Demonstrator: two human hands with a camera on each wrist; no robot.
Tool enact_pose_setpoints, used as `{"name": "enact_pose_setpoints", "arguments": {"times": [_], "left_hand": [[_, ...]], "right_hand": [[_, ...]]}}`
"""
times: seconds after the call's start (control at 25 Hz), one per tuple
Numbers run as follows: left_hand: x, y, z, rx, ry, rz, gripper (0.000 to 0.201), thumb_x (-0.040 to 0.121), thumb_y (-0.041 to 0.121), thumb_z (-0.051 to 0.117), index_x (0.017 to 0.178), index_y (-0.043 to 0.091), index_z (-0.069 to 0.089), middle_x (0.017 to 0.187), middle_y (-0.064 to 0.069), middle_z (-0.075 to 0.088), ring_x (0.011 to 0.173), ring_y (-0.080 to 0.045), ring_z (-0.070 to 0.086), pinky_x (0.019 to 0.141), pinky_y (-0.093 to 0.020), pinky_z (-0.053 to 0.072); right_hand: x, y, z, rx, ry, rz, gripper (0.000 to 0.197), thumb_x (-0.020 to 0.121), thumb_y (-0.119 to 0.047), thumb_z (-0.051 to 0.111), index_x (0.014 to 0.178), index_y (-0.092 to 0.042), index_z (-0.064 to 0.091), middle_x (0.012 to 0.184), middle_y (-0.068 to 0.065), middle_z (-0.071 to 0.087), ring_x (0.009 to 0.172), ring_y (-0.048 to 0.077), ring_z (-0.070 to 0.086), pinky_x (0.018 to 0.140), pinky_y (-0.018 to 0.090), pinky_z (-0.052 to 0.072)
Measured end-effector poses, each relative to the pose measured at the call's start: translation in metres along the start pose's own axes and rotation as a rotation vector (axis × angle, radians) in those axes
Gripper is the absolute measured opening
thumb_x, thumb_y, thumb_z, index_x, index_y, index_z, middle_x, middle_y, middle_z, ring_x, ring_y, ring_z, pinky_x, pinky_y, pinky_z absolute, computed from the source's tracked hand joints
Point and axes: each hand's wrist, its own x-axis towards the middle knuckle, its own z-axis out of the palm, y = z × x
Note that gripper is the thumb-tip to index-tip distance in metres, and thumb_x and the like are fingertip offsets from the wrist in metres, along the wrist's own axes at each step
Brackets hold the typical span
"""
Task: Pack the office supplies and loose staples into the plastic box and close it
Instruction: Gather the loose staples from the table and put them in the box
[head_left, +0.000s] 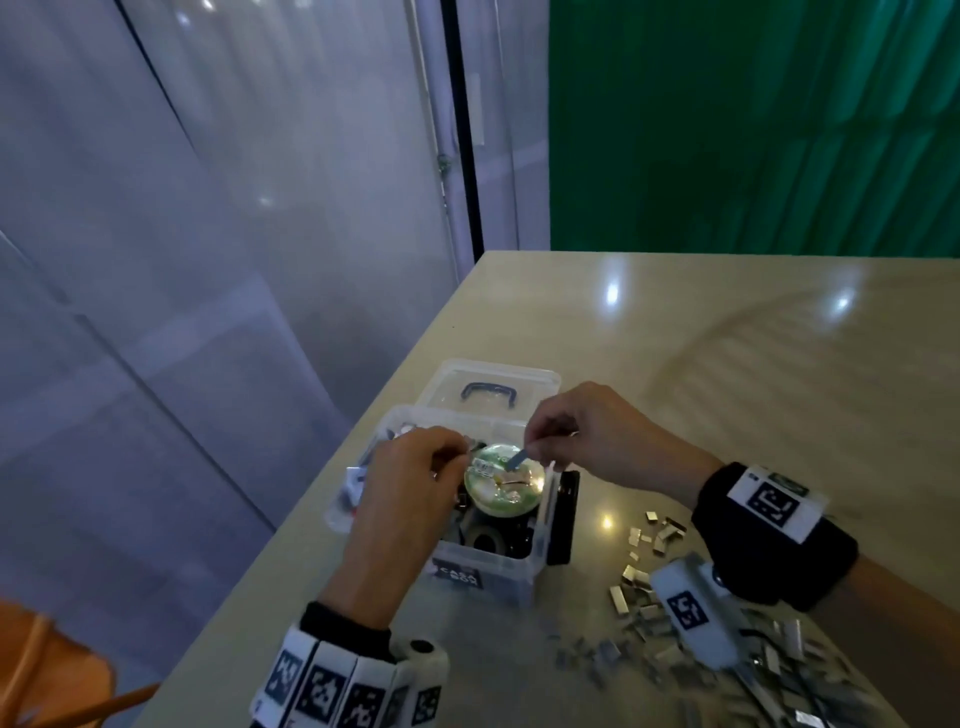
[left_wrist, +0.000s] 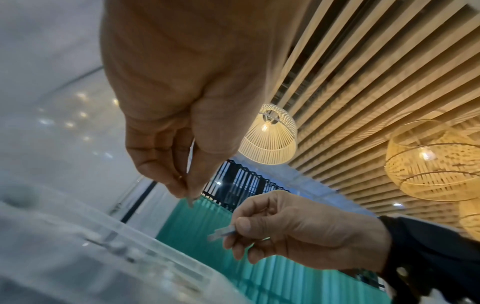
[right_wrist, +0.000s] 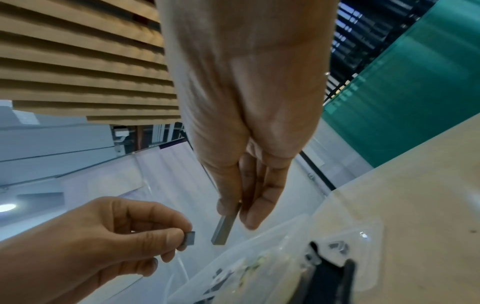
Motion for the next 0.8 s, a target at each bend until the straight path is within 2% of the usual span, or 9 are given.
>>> {"name": "enact_pose_setpoints", "arguments": {"times": [0.12,0.16,0.28,0.4,0.44,0.52,0.64,0.76,0.8], "left_hand": [[-0.009,-0.023,-0.021,0.007,-0.009,-0.056,0.012,0.085,0.007,0.071,0.079,0.016,0.076,0.07,0.005,0.071,0.063,-0.004,0.065,0.066,-0.034,0.056],[-0.012,-0.028,-0.025,0.012,-0.032,-0.068,0.013,0.083,0.004,0.072,0.078,0.015,0.077,0.071,0.004,0.072,0.066,-0.004,0.066,0.068,-0.03,0.055],[-0.019,-0.038,-0.028,0.101,-0.134,-0.058,0.017,0.079,0.001,0.072,0.08,0.017,0.079,0.075,0.003,0.074,0.073,-0.005,0.063,0.066,-0.009,0.045],[-0.021,-0.047,-0.024,0.159,-0.177,-0.076,0.019,0.083,0.006,0.071,0.089,0.021,0.081,0.085,0.003,0.075,0.077,-0.006,0.063,0.065,-0.001,0.036],[-0.02,-0.049,-0.024,0.166,-0.186,-0.085,0.02,0.086,0.006,0.069,0.093,0.02,0.081,0.09,0.002,0.076,0.082,-0.01,0.065,0.067,-0.002,0.036],[-0.017,-0.053,-0.024,0.179,-0.195,-0.08,0.021,0.089,0.007,0.065,0.098,0.02,0.08,0.096,0.001,0.076,0.089,-0.013,0.067,0.07,-0.003,0.037],[-0.014,-0.054,-0.029,0.187,-0.226,-0.059,0.022,0.092,0.009,0.062,0.1,0.02,0.079,0.099,0.001,0.075,0.089,-0.011,0.065,0.066,0.002,0.033],[-0.01,-0.053,-0.031,0.198,-0.285,-0.068,0.023,0.092,0.008,0.06,0.098,0.019,0.08,0.098,-0.001,0.075,0.088,-0.013,0.065,0.068,-0.004,0.036],[-0.008,-0.054,-0.032,0.184,-0.279,-0.076,0.023,0.091,0.008,0.061,0.096,0.02,0.08,0.096,-0.002,0.075,0.088,-0.014,0.067,0.073,-0.011,0.044]], "right_hand": [[0.023,-0.014,0.024,-0.074,-0.014,-0.074,0.004,0.083,-0.013,0.08,0.082,-0.01,0.077,0.077,-0.001,0.073,0.069,0.008,0.065,0.069,0.027,0.053],[0.029,-0.017,0.032,-0.08,-0.039,-0.072,0.004,0.083,-0.013,0.08,0.082,-0.01,0.077,0.079,0.0,0.073,0.071,0.009,0.066,0.07,0.029,0.053],[0.041,-0.023,0.051,-0.093,-0.143,-0.055,0.001,0.084,-0.012,0.078,0.085,-0.011,0.078,0.082,0.0,0.074,0.075,0.012,0.068,0.073,0.031,0.055],[0.047,-0.027,0.065,-0.169,-0.214,-0.067,0.005,0.084,-0.01,0.077,0.088,-0.013,0.079,0.085,-0.003,0.073,0.078,0.01,0.066,0.073,0.023,0.053],[0.049,-0.028,0.069,-0.201,-0.229,-0.071,0.007,0.084,-0.01,0.077,0.089,-0.014,0.079,0.086,-0.004,0.072,0.079,0.01,0.065,0.073,0.021,0.051],[0.052,-0.03,0.075,-0.25,-0.246,-0.071,0.012,0.085,-0.009,0.075,0.093,-0.016,0.08,0.091,-0.004,0.071,0.083,0.011,0.064,0.078,0.024,0.052],[0.053,-0.033,0.076,-0.284,-0.236,-0.069,0.018,0.085,-0.006,0.072,0.096,-0.019,0.079,0.092,-0.007,0.07,0.084,0.009,0.063,0.081,0.027,0.052],[0.052,-0.036,0.069,-0.298,-0.223,-0.058,0.017,0.086,-0.007,0.072,0.096,-0.018,0.079,0.086,-0.012,0.066,0.078,0.001,0.059,0.074,0.015,0.047],[0.051,-0.037,0.067,-0.29,-0.216,-0.051,0.016,0.087,-0.007,0.072,0.095,-0.019,0.079,0.086,-0.012,0.067,0.078,0.001,0.06,0.072,0.012,0.046]]}}
